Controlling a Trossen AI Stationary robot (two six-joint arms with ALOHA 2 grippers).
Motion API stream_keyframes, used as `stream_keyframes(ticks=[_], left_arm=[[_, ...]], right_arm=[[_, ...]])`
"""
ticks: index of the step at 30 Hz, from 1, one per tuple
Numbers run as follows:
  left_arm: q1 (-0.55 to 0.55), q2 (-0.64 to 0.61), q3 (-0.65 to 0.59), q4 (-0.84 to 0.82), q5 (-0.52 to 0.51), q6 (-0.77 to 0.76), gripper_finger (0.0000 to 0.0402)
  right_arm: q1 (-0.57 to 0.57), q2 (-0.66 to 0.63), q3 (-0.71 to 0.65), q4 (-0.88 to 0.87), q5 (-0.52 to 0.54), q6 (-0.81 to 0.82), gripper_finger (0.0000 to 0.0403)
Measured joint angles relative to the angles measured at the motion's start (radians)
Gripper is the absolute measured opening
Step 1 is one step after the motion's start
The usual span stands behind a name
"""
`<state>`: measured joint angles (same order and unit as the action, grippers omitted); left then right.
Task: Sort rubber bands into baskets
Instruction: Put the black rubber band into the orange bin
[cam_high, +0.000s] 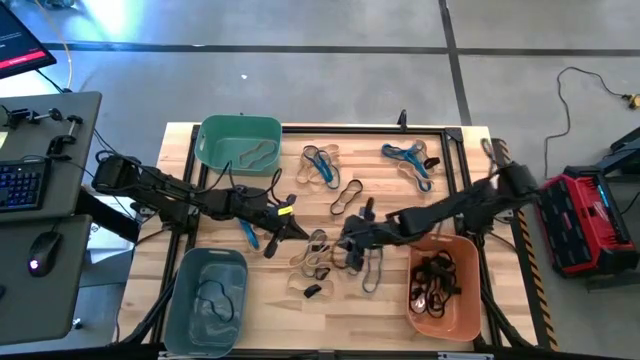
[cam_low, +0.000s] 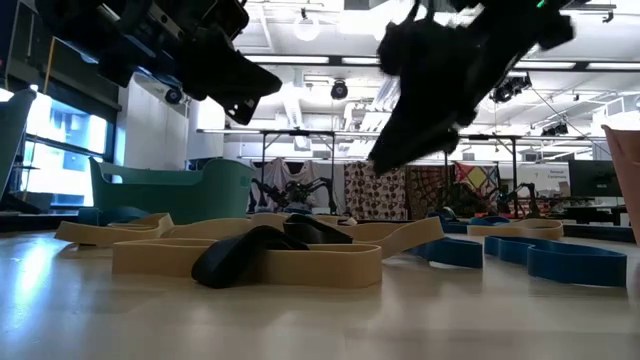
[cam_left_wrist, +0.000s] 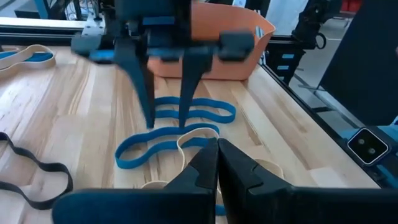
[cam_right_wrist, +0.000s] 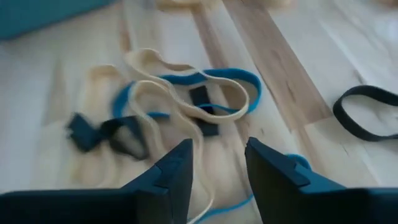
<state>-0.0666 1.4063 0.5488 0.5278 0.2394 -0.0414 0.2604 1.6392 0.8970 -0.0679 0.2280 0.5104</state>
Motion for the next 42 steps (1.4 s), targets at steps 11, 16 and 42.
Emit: stream_keyframes(ticks=[11, 16, 42], left_arm=[[0.002, 0.000, 0.000, -0.007, 0.000, 0.013, 0.0001], [0.002, 0.000, 0.000, -0.010, 0.000, 0.015, 0.0001], [0.002, 0.000, 0.000, -0.014, 0.000, 0.019, 0.0001]], right_arm=[[-0.055, 0.203, 0.098, 0.030, -0.059, -0.095, 0.0165], [-0.057, 0.238, 0.119, 0.033, -0.119, -0.108, 0.0165], [-0.067, 0.235, 0.118, 0.000, -0.130, -0.091, 0.0165]])
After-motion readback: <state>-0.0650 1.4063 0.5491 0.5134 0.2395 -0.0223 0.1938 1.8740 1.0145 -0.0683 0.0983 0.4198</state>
